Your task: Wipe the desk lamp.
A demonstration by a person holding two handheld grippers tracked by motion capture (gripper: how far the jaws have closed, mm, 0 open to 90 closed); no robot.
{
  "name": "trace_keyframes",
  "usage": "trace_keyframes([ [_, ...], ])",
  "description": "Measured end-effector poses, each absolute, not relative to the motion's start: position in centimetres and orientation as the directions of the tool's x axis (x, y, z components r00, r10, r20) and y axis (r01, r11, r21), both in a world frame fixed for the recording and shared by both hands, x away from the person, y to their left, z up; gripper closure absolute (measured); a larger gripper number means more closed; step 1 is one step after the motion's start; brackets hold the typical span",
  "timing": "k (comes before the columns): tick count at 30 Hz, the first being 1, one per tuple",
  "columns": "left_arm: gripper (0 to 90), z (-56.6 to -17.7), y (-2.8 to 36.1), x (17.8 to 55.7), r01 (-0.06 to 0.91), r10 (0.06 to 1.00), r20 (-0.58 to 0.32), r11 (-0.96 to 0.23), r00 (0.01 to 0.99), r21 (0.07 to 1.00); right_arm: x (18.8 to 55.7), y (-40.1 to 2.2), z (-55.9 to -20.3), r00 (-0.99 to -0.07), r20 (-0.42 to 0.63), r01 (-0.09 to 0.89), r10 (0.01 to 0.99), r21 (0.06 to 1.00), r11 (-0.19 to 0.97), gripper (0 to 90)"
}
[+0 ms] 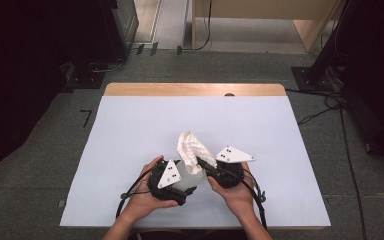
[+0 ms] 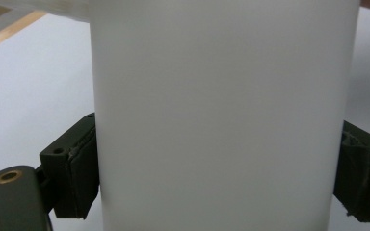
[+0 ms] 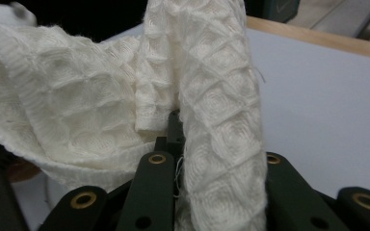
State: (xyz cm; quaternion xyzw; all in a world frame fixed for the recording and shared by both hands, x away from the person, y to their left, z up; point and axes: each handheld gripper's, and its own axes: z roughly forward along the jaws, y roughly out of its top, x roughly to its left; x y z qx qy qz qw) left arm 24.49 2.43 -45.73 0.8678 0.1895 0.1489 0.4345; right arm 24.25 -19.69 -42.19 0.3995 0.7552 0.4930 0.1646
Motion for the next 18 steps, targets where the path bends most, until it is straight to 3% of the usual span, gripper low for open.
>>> trace_keyframes([
  [4, 8.5, -45.8, 2.7, 24.9, 0.242, 0.478, 0.046, -0.522, 0.877, 0.818, 24.6, -20.7, -42.8, -0.604, 0.184, 0.494, 0.775, 0.85, 0.183, 77.8],
  [7, 8.5, -45.8, 2.9, 25.1, 0.262, 0.486, 0.023, -0.51, 0.874, 0.819, 24.2, -20.6, -42.3, -0.655, 0.209, 0.469, 0.726, 0.866, 0.174, 78.2],
  [11, 8.5, -45.7, 2.5, 24.4, 0.195, 0.46, 0.103, -0.554, 0.882, 0.81, 23.5, -19.5, -41.5, -0.71, 0.195, 0.411, 0.677, 0.895, 0.173, 78.1],
  [13, 8.5, -45.6, 2.3, 24.2, 0.183, 0.454, 0.119, -0.567, 0.883, 0.803, 23.7, -19.3, -41.8, -0.699, 0.209, 0.412, 0.684, 0.899, 0.147, 78.0],
  [18, 8.5, -45.6, 2.8, 24.8, 0.235, 0.472, 0.058, -0.538, 0.88, 0.809, 24.5, -20.3, -42.8, -0.624, 0.221, 0.473, 0.75, 0.871, 0.137, 78.1],
])
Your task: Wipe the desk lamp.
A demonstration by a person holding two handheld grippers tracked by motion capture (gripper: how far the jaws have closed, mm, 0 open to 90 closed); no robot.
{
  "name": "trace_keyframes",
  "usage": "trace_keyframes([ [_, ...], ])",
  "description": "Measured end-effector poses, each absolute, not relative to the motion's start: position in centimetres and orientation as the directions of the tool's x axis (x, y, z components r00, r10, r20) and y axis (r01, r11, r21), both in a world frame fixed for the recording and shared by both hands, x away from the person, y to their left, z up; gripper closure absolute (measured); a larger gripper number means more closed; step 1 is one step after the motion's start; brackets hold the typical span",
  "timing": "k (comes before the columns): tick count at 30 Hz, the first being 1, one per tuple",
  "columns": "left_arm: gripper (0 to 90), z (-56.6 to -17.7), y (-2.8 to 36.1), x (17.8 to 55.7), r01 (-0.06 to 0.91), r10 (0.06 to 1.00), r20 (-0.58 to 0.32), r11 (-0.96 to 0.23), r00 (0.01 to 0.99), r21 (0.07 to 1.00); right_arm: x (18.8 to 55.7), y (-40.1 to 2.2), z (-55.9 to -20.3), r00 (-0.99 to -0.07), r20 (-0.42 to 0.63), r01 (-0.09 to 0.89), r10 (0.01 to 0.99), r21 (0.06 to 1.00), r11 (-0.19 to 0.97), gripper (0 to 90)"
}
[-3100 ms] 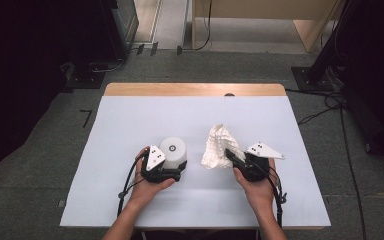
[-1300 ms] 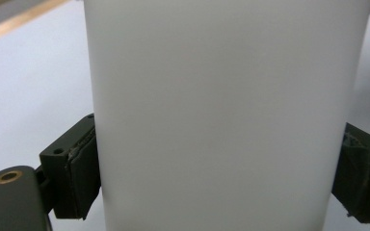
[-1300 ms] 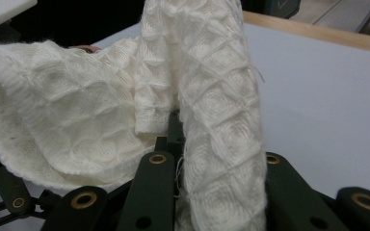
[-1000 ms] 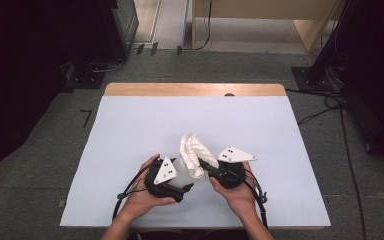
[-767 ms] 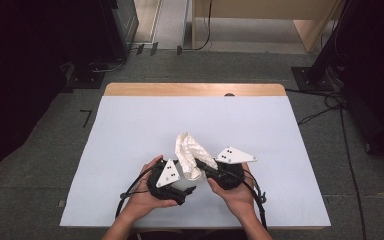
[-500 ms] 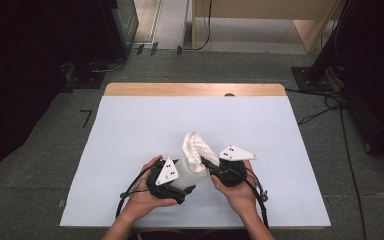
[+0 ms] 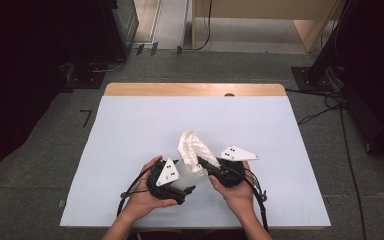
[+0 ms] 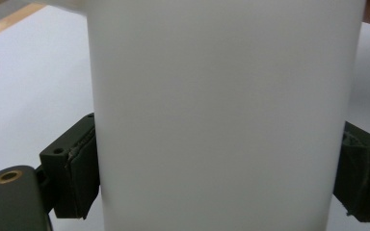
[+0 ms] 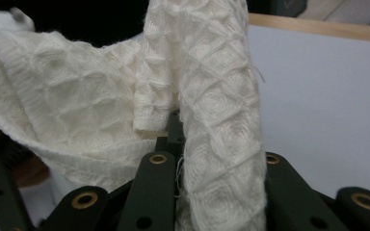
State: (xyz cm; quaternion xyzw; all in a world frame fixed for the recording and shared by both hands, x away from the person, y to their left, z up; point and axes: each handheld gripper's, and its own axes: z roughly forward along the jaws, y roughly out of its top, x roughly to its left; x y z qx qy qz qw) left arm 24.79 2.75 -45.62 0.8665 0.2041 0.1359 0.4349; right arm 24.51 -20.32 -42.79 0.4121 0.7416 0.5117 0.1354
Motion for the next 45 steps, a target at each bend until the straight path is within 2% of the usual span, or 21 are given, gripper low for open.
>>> trace_keyframes([
  [4, 8.4, -45.7, 3.3, 25.4, 0.295, 0.491, -0.018, -0.493, 0.871, 0.819, 24.2, -20.6, -42.6, -0.638, 0.217, 0.472, 0.739, 0.868, 0.153, 78.8],
  [6, 8.5, -45.7, 3.5, 25.4, 0.296, 0.489, -0.021, -0.492, 0.872, 0.819, 23.7, -20.3, -42.2, -0.667, 0.222, 0.451, 0.711, 0.88, 0.149, 79.0],
  [8, 8.5, -45.7, 3.3, 25.0, 0.264, 0.482, 0.017, -0.509, 0.876, 0.819, 23.5, -19.9, -42.0, -0.683, 0.232, 0.442, 0.692, 0.886, 0.14, 79.0],
  [9, 8.5, -45.8, 2.9, 24.5, 0.215, 0.465, 0.072, -0.534, 0.883, 0.818, 23.5, -19.8, -42.0, -0.687, 0.236, 0.439, 0.687, 0.889, 0.133, 78.9],
  [11, 8.5, -45.8, 2.4, 24.0, 0.176, 0.457, 0.124, -0.559, 0.881, 0.81, 23.6, -19.5, -42.2, -0.68, 0.244, 0.438, 0.692, 0.891, 0.116, 78.7],
  [14, 8.5, -45.7, 2.6, 24.3, 0.201, 0.464, 0.096, -0.549, 0.881, 0.811, 23.9, -19.6, -42.5, -0.654, 0.251, 0.444, 0.713, 0.891, 0.093, 78.6],
  [18, 8.5, -45.7, 3.0, 24.8, 0.248, 0.481, 0.04, -0.519, 0.876, 0.818, 24.3, -20.2, -43.0, -0.604, 0.192, 0.46, 0.773, 0.876, 0.142, 78.8],
  [21, 8.4, -45.7, 3.2, 24.9, 0.264, 0.501, 0.029, -0.503, 0.865, 0.823, 24.5, -20.7, -43.2, -0.6, 0.214, 0.487, 0.771, 0.862, 0.14, 78.7],
  [25, 8.4, -45.8, 3.7, 25.1, 0.276, 0.565, 0.027, -0.443, 0.825, 0.853, 24.7, -21.1, -43.1, -0.583, 0.229, 0.5, 0.779, 0.857, 0.122, 78.3],
  [29, 8.4, -45.5, 4.5, 25.6, 0.27, 0.633, -0.028, -0.289, 0.773, 0.919, 25.2, -22.8, -42.9, -0.53, 0.276, 0.518, 0.802, 0.854, 0.049, 78.1],
  [31, 8.3, -45.7, 4.4, 25.9, 0.266, 0.665, -0.021, -0.269, 0.746, 0.926, 25.2, -23.5, -42.9, -0.496, 0.212, 0.493, 0.842, 0.867, 0.072, 78.0],
  [34, 8.3, -46.5, 4.1, 26.3, 0.277, 0.689, 0.003, -0.295, 0.725, 0.914, 25.3, -24.3, -43.2, -0.422, 0.017, 0.454, 0.907, 0.87, 0.195, 77.9],
  [36, 8.3, -47.2, 4.0, 26.2, 0.279, 0.687, 0.023, -0.326, 0.726, 0.903, 25.5, -24.8, -43.8, -0.384, -0.058, 0.458, 0.921, 0.855, 0.245, 77.8],
  [39, 8.2, -47.5, 4.1, 25.7, 0.262, 0.686, 0.044, -0.335, 0.726, 0.905, 26.0, -25.2, -45.1, -0.363, -0.098, 0.491, 0.927, 0.826, 0.279, 77.6],
  [45, 7.1, -47.6, 5.4, 25.0, 0.284, 0.678, 0.02, -0.335, 0.735, 0.898, 26.2, -23.0, -46.7, -0.457, -0.083, 0.52, 0.886, 0.783, 0.341, 76.9],
])
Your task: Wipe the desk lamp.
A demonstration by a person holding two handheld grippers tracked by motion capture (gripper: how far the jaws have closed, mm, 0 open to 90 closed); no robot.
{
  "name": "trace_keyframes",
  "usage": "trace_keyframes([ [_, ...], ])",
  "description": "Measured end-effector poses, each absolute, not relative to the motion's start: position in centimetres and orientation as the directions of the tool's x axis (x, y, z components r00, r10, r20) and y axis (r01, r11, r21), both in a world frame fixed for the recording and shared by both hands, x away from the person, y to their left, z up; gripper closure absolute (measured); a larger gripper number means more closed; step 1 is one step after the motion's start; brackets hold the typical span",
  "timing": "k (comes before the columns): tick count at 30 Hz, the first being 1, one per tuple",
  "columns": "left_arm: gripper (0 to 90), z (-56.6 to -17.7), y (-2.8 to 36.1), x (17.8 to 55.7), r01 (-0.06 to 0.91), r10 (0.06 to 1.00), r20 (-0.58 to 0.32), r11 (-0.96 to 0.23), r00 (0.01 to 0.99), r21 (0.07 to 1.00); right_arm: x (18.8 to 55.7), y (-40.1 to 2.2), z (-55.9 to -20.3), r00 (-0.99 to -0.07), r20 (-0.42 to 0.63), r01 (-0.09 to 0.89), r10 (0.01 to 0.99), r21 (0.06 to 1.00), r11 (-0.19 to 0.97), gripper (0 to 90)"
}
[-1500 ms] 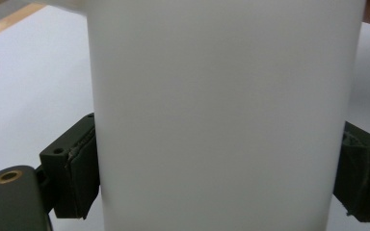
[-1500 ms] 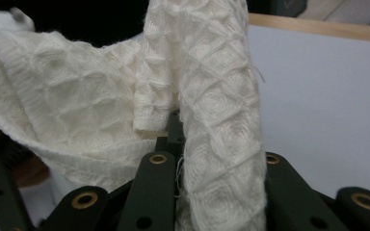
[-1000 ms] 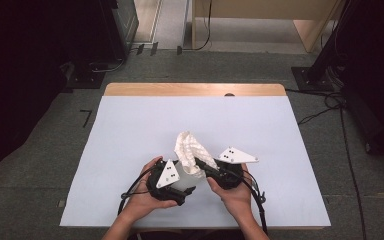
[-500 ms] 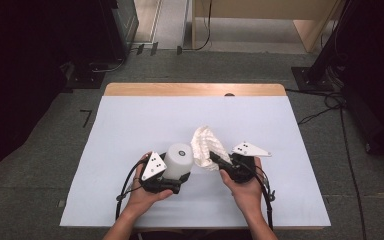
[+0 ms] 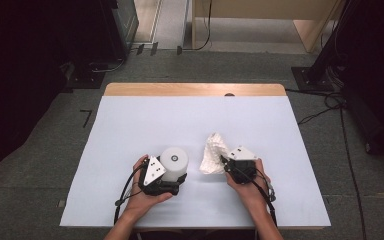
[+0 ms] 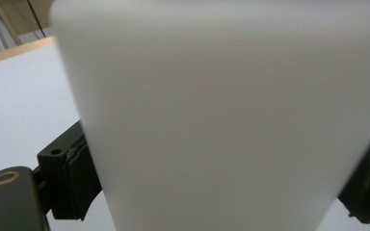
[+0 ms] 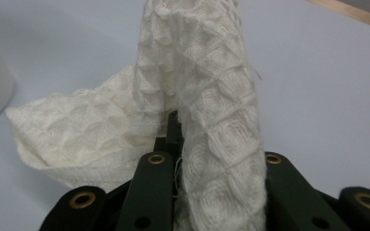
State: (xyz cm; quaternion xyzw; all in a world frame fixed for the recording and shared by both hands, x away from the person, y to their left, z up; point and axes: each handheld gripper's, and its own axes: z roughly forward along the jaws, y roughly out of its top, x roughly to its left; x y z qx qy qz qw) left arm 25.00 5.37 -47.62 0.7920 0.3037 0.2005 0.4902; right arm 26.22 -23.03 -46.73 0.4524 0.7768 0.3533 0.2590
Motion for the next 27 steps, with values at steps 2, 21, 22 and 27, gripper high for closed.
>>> trace_keyframes([
  [2, 4.9, -47.4, 6.1, 24.9, 0.291, 0.666, -0.006, -0.317, 0.746, 0.903, 26.0, -22.0, -46.6, -0.496, -0.082, 0.498, 0.864, 0.788, 0.361, 76.8],
  [21, 8.8, -46.4, 6.1, 23.7, 0.233, 0.661, 0.019, -0.292, 0.75, 0.928, 23.7, -16.0, -45.8, -0.697, -0.03, 0.401, 0.716, 0.812, 0.424, 78.8],
  [22, 8.8, -46.4, 5.9, 23.7, 0.233, 0.658, 0.015, -0.287, 0.753, 0.929, 23.6, -16.1, -45.6, -0.706, -0.016, 0.398, 0.708, 0.818, 0.415, 79.1],
  [27, 8.8, -46.0, 5.8, 24.3, 0.226, 0.653, -0.008, -0.25, 0.758, 0.942, 23.5, -17.6, -44.2, -0.716, 0.11, 0.401, 0.69, 0.873, 0.276, 79.7],
])
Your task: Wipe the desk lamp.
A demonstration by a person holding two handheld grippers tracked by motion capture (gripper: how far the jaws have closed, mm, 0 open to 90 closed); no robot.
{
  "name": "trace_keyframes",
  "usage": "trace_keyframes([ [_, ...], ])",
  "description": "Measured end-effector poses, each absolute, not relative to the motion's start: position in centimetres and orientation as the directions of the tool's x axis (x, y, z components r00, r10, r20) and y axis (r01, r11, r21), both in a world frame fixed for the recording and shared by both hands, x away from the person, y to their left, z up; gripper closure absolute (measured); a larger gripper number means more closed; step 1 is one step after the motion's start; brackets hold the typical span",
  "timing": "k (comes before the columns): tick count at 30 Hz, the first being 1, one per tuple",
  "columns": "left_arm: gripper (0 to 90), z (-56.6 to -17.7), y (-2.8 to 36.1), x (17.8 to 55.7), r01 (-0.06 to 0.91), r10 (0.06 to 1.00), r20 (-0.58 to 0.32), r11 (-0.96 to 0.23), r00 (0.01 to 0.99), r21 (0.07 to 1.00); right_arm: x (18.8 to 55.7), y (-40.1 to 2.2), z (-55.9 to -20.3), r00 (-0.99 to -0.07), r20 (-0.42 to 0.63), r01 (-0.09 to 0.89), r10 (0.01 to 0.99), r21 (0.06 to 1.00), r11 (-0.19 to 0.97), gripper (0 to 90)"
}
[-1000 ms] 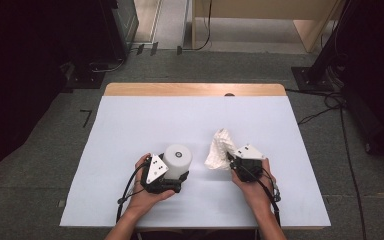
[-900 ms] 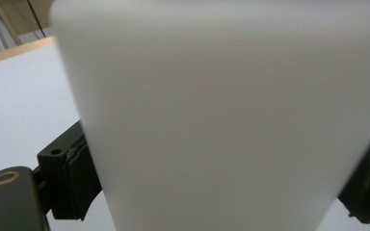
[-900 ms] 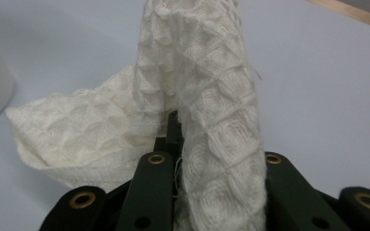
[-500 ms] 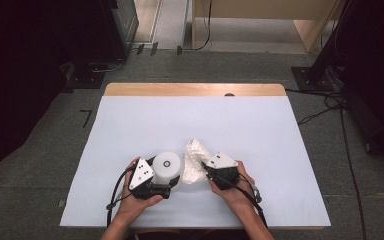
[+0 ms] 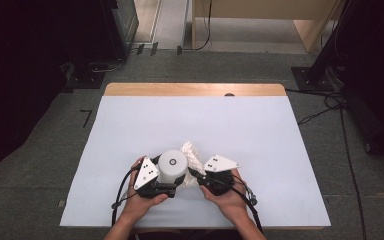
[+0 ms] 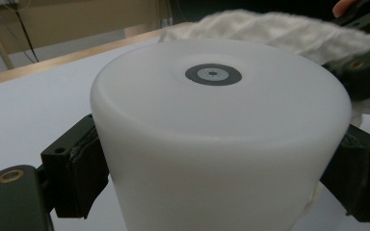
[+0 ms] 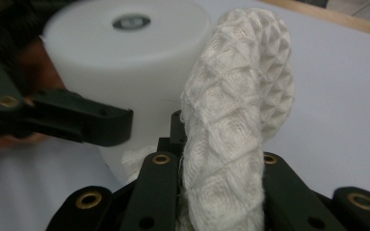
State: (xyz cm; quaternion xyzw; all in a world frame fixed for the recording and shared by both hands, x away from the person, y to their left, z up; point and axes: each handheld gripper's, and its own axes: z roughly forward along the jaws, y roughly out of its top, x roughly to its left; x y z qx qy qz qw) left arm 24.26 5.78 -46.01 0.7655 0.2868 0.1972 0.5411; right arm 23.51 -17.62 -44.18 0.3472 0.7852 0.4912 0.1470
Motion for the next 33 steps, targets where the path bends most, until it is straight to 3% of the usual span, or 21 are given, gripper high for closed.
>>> trace_keyframes([
  [3, 8.8, -46.1, 5.3, 24.6, 0.219, 0.653, -0.006, -0.246, 0.758, 0.944, 23.3, -18.8, -42.9, -0.721, 0.17, 0.386, 0.672, 0.904, 0.185, 79.8],
  [8, 8.8, -46.7, 4.5, 24.9, 0.226, 0.643, 0.007, -0.28, 0.766, 0.933, 23.1, -19.3, -42.9, -0.714, 0.163, 0.381, 0.681, 0.906, 0.182, 79.8],
  [18, 8.8, -46.8, 4.8, 25.0, 0.226, 0.64, 0.004, -0.277, 0.768, 0.934, 24.8, -18.6, -47.7, -0.651, 0.273, 0.566, 0.708, 0.796, 0.214, 79.8],
  [28, 8.8, -46.8, 4.9, 25.0, 0.224, 0.634, 0.002, -0.275, 0.773, 0.935, 23.5, -19.3, -43.7, -0.685, 0.247, 0.441, 0.686, 0.89, 0.12, 79.6],
  [33, 8.8, -46.8, 4.9, 25.1, 0.227, 0.633, 0.001, -0.278, 0.774, 0.933, 24.2, -19.1, -45.5, -0.656, 0.294, 0.52, 0.695, 0.844, 0.134, 79.7],
])
